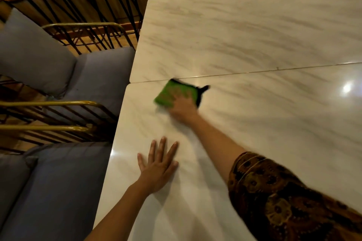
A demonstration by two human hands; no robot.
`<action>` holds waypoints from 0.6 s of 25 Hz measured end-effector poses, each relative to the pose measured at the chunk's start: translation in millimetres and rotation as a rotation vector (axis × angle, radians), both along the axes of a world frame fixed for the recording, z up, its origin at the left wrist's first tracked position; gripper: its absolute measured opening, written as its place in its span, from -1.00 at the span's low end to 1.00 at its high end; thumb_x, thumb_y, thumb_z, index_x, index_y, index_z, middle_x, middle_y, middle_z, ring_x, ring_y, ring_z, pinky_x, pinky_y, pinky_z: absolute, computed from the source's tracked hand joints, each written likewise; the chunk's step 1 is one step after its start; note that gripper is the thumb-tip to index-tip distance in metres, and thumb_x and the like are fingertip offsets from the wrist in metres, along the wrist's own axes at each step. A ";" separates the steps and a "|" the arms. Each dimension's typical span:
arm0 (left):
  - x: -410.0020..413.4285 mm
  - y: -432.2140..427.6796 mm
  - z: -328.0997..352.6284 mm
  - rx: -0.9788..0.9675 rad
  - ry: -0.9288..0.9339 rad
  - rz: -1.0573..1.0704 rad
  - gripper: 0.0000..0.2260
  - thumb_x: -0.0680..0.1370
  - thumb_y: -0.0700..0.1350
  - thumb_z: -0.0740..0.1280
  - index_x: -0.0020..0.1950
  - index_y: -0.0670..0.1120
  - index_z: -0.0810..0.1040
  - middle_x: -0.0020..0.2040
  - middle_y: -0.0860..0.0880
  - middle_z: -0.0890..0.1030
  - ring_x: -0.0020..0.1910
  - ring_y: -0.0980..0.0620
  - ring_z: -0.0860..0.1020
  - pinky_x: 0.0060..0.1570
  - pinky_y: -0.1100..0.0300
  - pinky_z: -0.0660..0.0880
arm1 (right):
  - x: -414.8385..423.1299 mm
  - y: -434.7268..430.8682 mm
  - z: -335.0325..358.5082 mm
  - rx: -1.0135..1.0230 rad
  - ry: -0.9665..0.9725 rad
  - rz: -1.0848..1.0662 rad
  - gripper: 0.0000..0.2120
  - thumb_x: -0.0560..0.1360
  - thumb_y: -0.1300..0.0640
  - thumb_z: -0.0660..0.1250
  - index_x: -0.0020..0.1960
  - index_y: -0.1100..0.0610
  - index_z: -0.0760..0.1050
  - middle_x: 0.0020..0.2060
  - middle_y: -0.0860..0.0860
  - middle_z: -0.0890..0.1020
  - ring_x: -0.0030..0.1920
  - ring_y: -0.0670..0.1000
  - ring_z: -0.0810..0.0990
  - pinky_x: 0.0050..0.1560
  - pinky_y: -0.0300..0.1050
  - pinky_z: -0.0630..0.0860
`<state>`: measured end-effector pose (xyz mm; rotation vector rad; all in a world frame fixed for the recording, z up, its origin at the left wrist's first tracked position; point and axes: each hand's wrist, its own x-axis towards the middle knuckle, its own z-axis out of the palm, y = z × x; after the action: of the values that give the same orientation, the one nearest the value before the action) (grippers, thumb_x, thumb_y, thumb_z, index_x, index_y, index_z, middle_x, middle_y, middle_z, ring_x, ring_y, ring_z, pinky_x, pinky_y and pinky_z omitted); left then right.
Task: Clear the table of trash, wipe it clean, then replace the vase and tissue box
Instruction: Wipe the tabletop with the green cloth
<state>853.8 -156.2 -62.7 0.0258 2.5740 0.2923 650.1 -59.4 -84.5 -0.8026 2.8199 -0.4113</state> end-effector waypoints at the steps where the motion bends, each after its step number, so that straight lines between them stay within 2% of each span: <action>1: 0.7 -0.6 -1.2 0.008 0.010 -0.011 -0.45 0.37 0.43 -0.35 0.32 0.42 -0.46 0.33 0.19 -0.62 0.35 0.05 -0.58 0.30 -0.34 -0.36 | -15.7 29.5 -0.4 -0.069 0.005 -0.171 -0.51 0.59 -0.10 0.09 0.50 -0.07 0.20 0.52 0.03 0.17 0.52 0.14 0.07 0.45 0.17 -0.10; 3: 2.5 -2.2 -2.9 0.022 0.015 -0.024 -0.42 0.32 0.45 -0.42 0.32 0.41 -0.48 0.34 0.18 -0.61 0.34 0.05 -0.60 0.29 -0.34 -0.38 | -37.3 90.9 1.0 -0.099 0.030 -0.475 -0.50 0.61 -0.04 0.11 0.53 -0.05 0.12 0.54 0.03 0.09 0.53 0.14 -0.01 0.46 0.18 -0.17; 5: 3.3 -3.5 -4.3 0.009 0.021 -0.033 -0.42 0.33 0.43 -0.41 0.31 0.40 -0.51 0.34 0.18 -0.62 0.33 0.03 -0.61 0.28 -0.35 -0.38 | -49.2 129.0 2.0 -0.043 0.018 -0.786 -0.49 0.63 -0.09 0.00 0.55 -0.04 0.01 0.55 0.06 0.00 0.53 0.16 -0.07 0.46 0.27 -0.19; 7: 2.3 -1.2 -3.4 0.008 0.023 -0.029 -0.43 0.37 0.40 -0.35 0.33 0.38 -0.50 0.35 0.18 -0.62 0.34 0.02 -0.60 0.28 -0.36 -0.39 | -58.0 122.1 0.0 0.073 -0.008 -1.001 -0.47 0.63 -0.17 -0.12 0.56 -0.06 -0.08 0.55 0.09 -0.07 0.53 0.20 -0.13 0.44 0.34 -0.20; 8: 2.4 0.9 -4.5 0.005 0.000 -0.033 -0.42 0.37 0.39 -0.34 0.34 0.38 -0.49 0.35 0.17 -0.61 0.34 0.00 -0.60 0.28 -0.36 -0.38 | -59.4 104.4 0.4 0.092 -0.027 -1.029 -0.46 0.63 -0.17 -0.14 0.56 -0.04 -0.10 0.55 0.11 -0.09 0.53 0.22 -0.14 0.43 0.36 -0.19; 10: -1.3 1.2 -2.6 -0.004 0.007 -0.037 -0.38 0.33 0.39 -0.38 0.37 0.35 -0.46 0.38 0.11 -0.59 0.34 -0.03 -0.58 0.29 -0.39 -0.34 | -59.0 46.5 2.0 0.016 -0.054 -0.896 -0.48 0.64 -0.10 -0.12 0.56 0.02 -0.08 0.55 0.13 -0.06 0.53 0.23 -0.12 0.43 0.36 -0.17; 12: 1.2 0.7 -7.7 -0.047 0.061 -0.066 -0.36 0.39 0.39 -0.36 0.45 0.26 -0.38 0.47 0.00 -0.47 0.36 -0.08 -0.57 0.30 -0.46 -0.23 | -45.7 -27.7 0.8 -0.029 -0.042 -0.556 -0.49 0.65 -0.06 -0.05 0.55 0.02 -0.02 0.55 0.11 0.00 0.53 0.20 -0.08 0.43 0.32 -0.16; 14: 6.2 -8.4 -11.3 -0.134 0.241 -0.093 -0.30 0.52 0.33 -0.15 0.55 -0.02 -0.20 0.56 -0.17 -0.17 0.46 -0.20 -0.41 0.32 -0.33 -0.06 | -14.4 -104.1 5.0 0.004 -0.043 -0.215 -0.49 0.64 -0.11 -0.02 0.55 -0.04 0.01 0.56 0.07 0.00 0.53 0.19 -0.10 0.43 0.30 -0.18; 15: 4.9 -13.3 -9.4 -0.113 0.277 -0.037 -0.19 0.48 0.30 -0.06 0.54 -0.17 -0.17 0.55 -0.24 -0.09 0.49 -0.25 -0.31 0.33 -0.20 0.01 | 3.5 -134.6 7.1 0.044 -0.045 -0.070 -0.50 0.63 -0.14 -0.04 0.55 -0.07 0.02 0.56 0.04 0.00 0.54 0.19 -0.11 0.43 0.30 -0.18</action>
<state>858.7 -169.5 -72.1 0.0773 2.8577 0.1359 653.7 -194.1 -77.4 -0.6786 2.8109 -0.3714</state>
